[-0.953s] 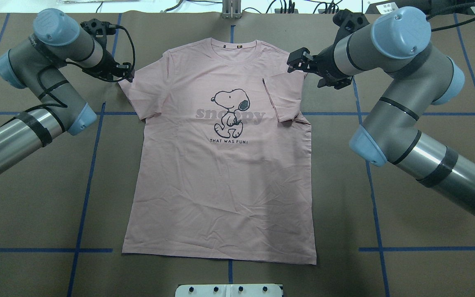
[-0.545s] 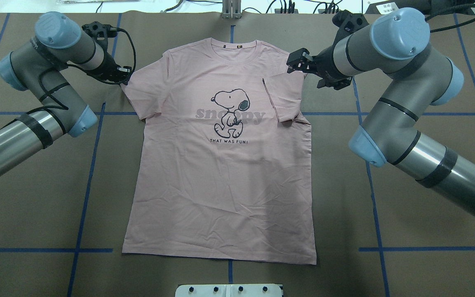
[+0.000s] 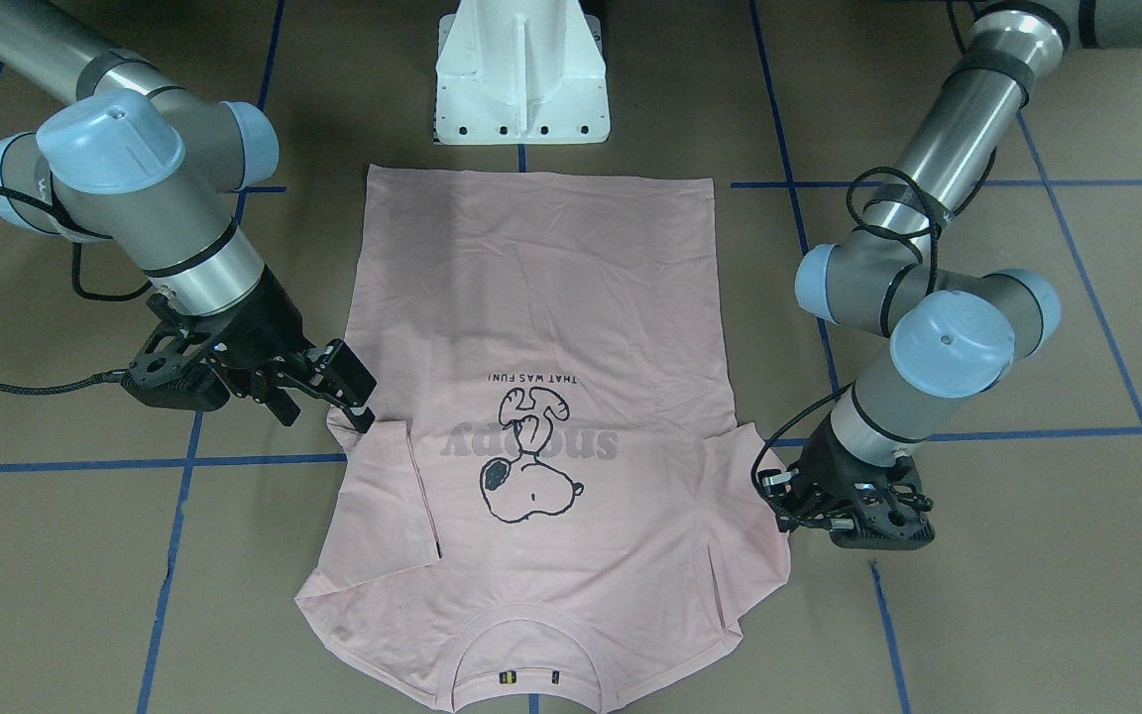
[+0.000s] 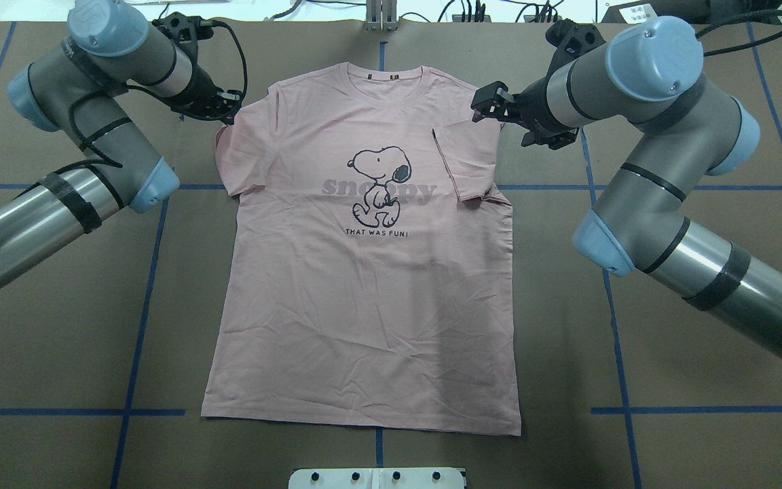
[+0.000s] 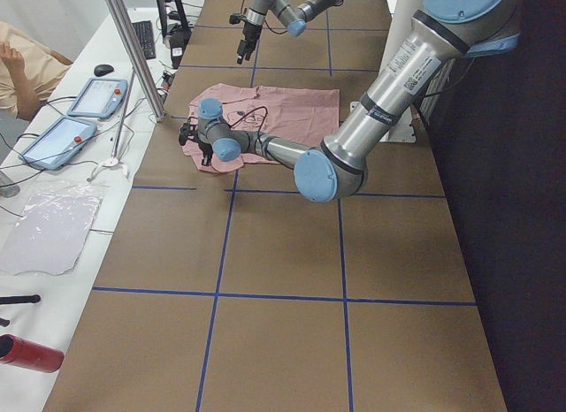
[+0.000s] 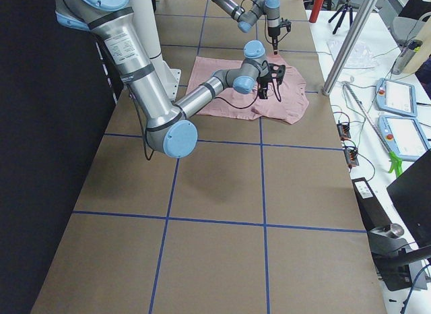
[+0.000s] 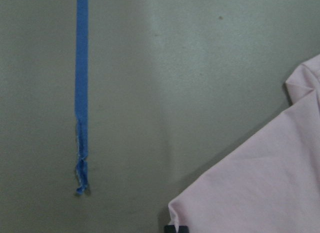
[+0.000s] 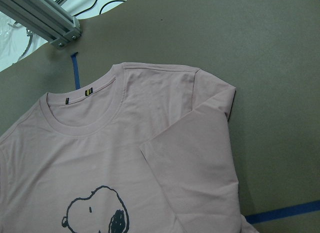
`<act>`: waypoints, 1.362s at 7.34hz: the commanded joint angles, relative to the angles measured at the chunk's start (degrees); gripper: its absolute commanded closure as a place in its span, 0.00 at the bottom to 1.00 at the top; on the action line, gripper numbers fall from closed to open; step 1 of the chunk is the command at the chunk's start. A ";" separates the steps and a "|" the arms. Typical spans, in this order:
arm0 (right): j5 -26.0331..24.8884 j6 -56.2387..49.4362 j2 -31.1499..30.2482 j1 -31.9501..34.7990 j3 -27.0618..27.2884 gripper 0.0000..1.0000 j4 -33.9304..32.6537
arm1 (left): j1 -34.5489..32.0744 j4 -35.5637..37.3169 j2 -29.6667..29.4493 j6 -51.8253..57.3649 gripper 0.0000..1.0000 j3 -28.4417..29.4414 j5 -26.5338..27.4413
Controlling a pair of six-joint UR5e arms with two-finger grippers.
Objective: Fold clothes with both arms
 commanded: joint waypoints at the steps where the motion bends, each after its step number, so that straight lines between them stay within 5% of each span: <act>1: -0.08 -0.33 0.03 -0.12 -0.64 0.00 0.33 | 5.77 0.45 -4.76 -7.86 1.00 1.59 6.27; 4: -0.35 -0.51 0.21 -0.47 -2.40 0.00 0.50 | 6.33 -0.95 -9.26 -8.42 0.99 9.51 12.37; 5: -0.35 -0.51 0.21 -0.47 -2.40 0.00 0.42 | 6.33 -0.96 -9.35 -8.51 0.80 9.52 12.39; 6: -0.35 -0.42 0.21 -0.56 -2.40 0.00 0.50 | 6.33 -1.74 -9.70 -8.51 0.41 9.35 12.30; 7: -0.35 0.19 0.12 -0.65 -1.70 0.00 0.50 | 6.24 -3.14 -8.32 -8.51 0.32 6.56 12.12; 8: -0.35 1.67 -0.58 -1.87 0.39 0.00 0.42 | 6.42 -2.63 -3.52 -9.73 0.30 -2.95 11.08; 10: -3.75 15.85 -9.60 -11.05 13.45 0.00 -0.28 | 7.21 -2.54 6.34 -12.38 0.30 -16.96 6.18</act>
